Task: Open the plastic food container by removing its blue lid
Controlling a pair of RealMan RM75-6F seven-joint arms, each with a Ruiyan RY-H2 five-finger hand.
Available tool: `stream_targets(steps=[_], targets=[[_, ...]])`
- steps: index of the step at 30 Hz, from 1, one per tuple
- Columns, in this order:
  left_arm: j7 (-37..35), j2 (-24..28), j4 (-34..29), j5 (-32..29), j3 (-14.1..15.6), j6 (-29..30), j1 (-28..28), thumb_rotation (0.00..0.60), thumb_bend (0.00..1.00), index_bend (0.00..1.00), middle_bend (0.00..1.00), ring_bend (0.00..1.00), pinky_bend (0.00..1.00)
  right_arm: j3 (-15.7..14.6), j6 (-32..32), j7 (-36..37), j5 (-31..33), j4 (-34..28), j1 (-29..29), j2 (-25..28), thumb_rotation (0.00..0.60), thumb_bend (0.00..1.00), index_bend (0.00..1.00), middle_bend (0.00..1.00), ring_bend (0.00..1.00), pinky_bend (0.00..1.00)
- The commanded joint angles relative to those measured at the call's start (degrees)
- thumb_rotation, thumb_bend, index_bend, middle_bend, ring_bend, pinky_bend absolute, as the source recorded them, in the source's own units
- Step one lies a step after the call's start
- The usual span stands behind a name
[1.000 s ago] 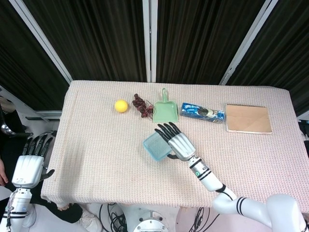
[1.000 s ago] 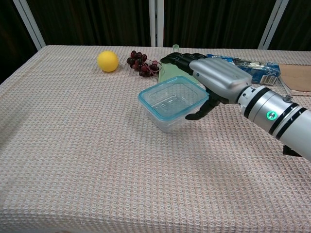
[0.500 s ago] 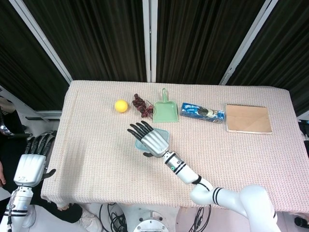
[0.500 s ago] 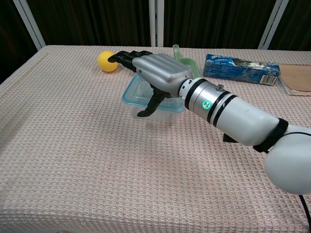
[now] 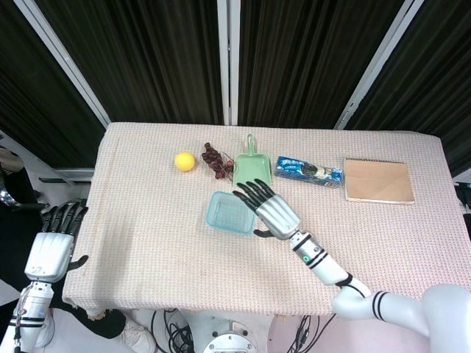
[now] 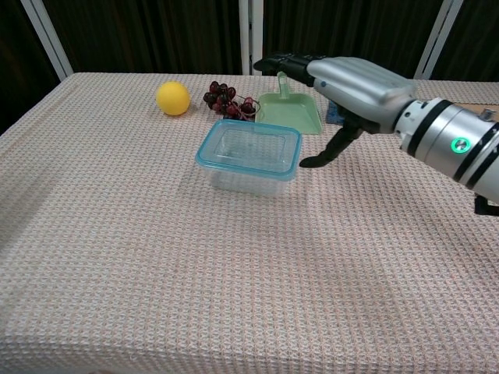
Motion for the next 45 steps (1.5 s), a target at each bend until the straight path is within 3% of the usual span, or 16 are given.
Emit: stream_targets(steps=[1, 21, 26, 29, 35, 40, 45], targets=[[0.3, -0.1, -0.3, 0.0, 0.1, -0.2, -0.1, 0.6, 0.04, 0.03, 0.0, 0.0, 0.0, -0.5, -0.8, 0.0, 2.2, -0.1, -1.2, 1.8, 0.6, 0.0, 0.0, 0.0, 0.0, 0.0], [0.9, 0.2, -1.1, 0.3, 0.5, -0.2, -0.2, 0.6, 0.04, 0.03, 0.0, 0.0, 0.0, 4.3, -7.0, -0.3, 3.6, 16.8, 9.4, -13.2, 0.6, 0.0, 0.0, 0.0, 0.0, 0.0], [0.1, 0.3, -0.9, 0.9, 0.2, -1.4, -1.4, 0.6, 0.04, 0.03, 0.0, 0.0, 0.0, 4.1, -7.4, -0.7, 3.7, 17.8, 10.4, -13.8, 0.6, 0.0, 0.0, 0.0, 0.0, 0.0], [-1.0, 1.0, -1.3, 1.9, -0.4, -3.9, -3.7, 0.6, 0.04, 0.03, 0.0, 0.0, 0.0, 3.3, -5.7, -0.8, 3.4, 15.3, 8.8, -11.6, 0.6, 0.0, 0.0, 0.0, 0.0, 0.0], [-5.3, 3.0, -2.7, 4.4, -3.2, -13.9, -12.9, 0.6, 0.04, 0.03, 0.0, 0.0, 0.0, 1.1, 2.5, -2.4, 2.5, 1.5, 1.5, 0.6, 0.6, 0.0, 0.0, 0.0, 0.0, 0.0], [-6.0, 2.3, -2.5, 2.9, -7.4, -26.7, -24.0, 0.6, 0.04, 0.03, 0.0, 0.0, 0.0, -0.1, 9.5, -3.5, 2.5, -11.0, -5.3, 12.6, 0.6, 0.0, 0.0, 0.01, 0.0, 0.0], [-5.1, -1.0, -0.2, -1.9, -10.9, -39.6, -34.7, 0.6, 0.04, 0.03, 0.0, 0.0, 0.0, -1.2, 14.1, -5.3, 2.9, -18.0, -10.4, 19.7, 0.6, 0.0, 0.0, 0.01, 0.0, 0.0]])
